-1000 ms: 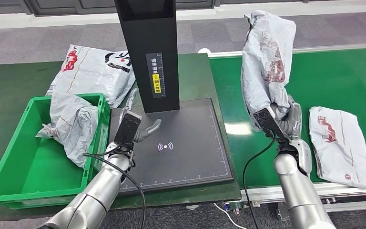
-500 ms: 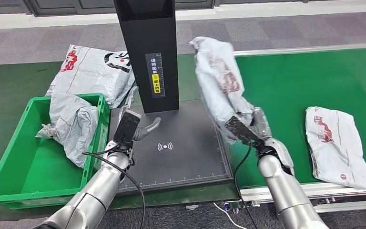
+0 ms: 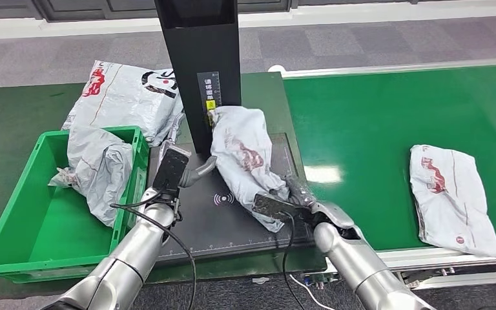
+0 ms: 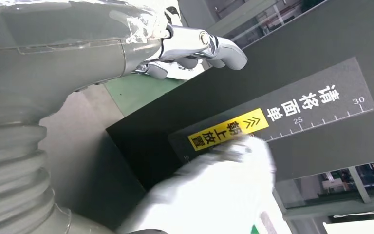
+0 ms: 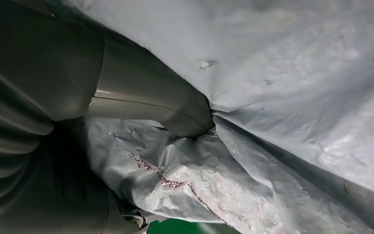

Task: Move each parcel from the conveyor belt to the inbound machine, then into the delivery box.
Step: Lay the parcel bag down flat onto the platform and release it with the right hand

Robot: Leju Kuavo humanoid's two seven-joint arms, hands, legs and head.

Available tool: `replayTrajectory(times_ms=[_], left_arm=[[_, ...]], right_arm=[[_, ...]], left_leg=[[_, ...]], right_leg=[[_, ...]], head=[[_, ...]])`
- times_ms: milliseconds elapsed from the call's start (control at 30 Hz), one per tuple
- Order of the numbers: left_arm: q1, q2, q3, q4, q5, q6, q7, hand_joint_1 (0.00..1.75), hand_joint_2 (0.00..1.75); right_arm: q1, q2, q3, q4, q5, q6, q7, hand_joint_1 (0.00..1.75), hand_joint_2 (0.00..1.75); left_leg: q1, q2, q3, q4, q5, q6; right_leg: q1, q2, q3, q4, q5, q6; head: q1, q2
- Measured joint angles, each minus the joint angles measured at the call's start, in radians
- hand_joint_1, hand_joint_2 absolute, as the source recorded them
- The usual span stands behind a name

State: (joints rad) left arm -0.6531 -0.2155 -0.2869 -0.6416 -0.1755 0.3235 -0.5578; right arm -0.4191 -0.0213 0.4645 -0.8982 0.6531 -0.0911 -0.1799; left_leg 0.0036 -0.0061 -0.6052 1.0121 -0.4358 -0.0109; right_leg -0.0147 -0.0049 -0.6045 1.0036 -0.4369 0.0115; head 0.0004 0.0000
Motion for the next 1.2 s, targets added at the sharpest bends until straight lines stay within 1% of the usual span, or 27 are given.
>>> replayTrajectory(times_ms=[100,433,1200], left_arm=[[0.0,0.0,0.0,-0.001,0.0,0.0,0.004,0.0,1.75],[0.0,0.0,0.0,-0.016,0.0,0.016,0.01,0.0,1.75],[0.001,0.0,0.0,-0.025,-0.002,0.024,0.016,0.0,1.75]], right_arm=[[-0.013,0.007,0.031,0.027,0.005,0.002,0.001,1.75,1.75],[-0.044,0.011,0.088,0.067,0.022,0.018,0.006,1.75,1.75],[-0.06,0.016,0.111,0.084,0.028,0.022,0.012,1.75,1.75]], left_leg=[[0.0,0.001,0.001,0.0,0.0,0.0],[0.0,0.002,0.003,0.0,0.0,0.0],[0.0,0.003,0.004,0.0,0.0,0.0]], right_leg=[[0.0,0.001,0.0,0.0,0.0,0.0],[0.0,0.003,0.001,0.0,0.001,-0.001],[0.0,0.004,0.002,0.0,0.001,-0.001]], head=[[0.0,0.0],[0.0,0.0],[0.0,0.0]])
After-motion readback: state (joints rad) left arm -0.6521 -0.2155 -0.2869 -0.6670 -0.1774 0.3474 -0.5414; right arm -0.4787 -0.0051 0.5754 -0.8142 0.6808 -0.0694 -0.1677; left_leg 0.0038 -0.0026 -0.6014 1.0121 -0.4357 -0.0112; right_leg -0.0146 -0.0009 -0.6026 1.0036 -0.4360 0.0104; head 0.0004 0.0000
